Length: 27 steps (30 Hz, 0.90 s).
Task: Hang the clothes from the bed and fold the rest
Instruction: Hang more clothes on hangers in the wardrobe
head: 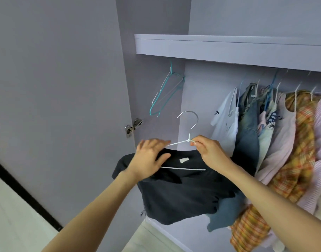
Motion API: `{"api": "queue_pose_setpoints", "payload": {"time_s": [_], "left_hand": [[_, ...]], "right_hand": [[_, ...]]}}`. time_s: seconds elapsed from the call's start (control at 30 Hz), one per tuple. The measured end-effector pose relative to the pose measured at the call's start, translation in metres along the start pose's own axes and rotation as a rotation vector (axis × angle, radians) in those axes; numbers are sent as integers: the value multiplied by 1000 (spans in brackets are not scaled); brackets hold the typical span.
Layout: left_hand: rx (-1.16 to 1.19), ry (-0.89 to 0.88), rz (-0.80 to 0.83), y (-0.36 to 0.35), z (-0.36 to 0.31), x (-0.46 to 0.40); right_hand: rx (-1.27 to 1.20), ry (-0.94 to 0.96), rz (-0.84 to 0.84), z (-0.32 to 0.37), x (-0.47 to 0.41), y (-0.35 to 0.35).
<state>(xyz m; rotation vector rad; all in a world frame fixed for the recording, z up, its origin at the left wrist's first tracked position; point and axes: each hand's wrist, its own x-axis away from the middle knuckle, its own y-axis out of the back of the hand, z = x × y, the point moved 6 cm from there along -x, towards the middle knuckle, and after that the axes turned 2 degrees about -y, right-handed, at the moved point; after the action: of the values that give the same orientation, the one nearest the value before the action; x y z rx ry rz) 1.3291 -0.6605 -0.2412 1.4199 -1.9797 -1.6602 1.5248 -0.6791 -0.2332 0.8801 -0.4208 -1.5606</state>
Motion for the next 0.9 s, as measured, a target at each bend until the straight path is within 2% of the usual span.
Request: {"api": "queue_pose_setpoints", "payload": {"time_s": [0.17,0.23,0.37,0.5,0.6,0.67,0.77,0.9], "left_hand": [[161,52,-138,-7,-6,-22],[166,60,-177,-6,2,-27],[173,106,-257,-1,22,-43],[267,138,-285,1,35,-72],[236,119,-209,-4,38,-99],[161,131,-100,-8,41,-115],[90,138,25,-9,42,-133],[-7,-49,-131,20,19,-146]], "right_hand": [[-148,-43,40,-16,3,3],[-65,-64,71,-35,7,11],[132,-221,294,-67,26,13],[392,-126,153,-58,27,23],[567,-65,73,-41,23,36],[570,-137,49,-36,22,39],[574,-312,-74,-26,18,36],[538,-528,-282,-17,5,33]]}}
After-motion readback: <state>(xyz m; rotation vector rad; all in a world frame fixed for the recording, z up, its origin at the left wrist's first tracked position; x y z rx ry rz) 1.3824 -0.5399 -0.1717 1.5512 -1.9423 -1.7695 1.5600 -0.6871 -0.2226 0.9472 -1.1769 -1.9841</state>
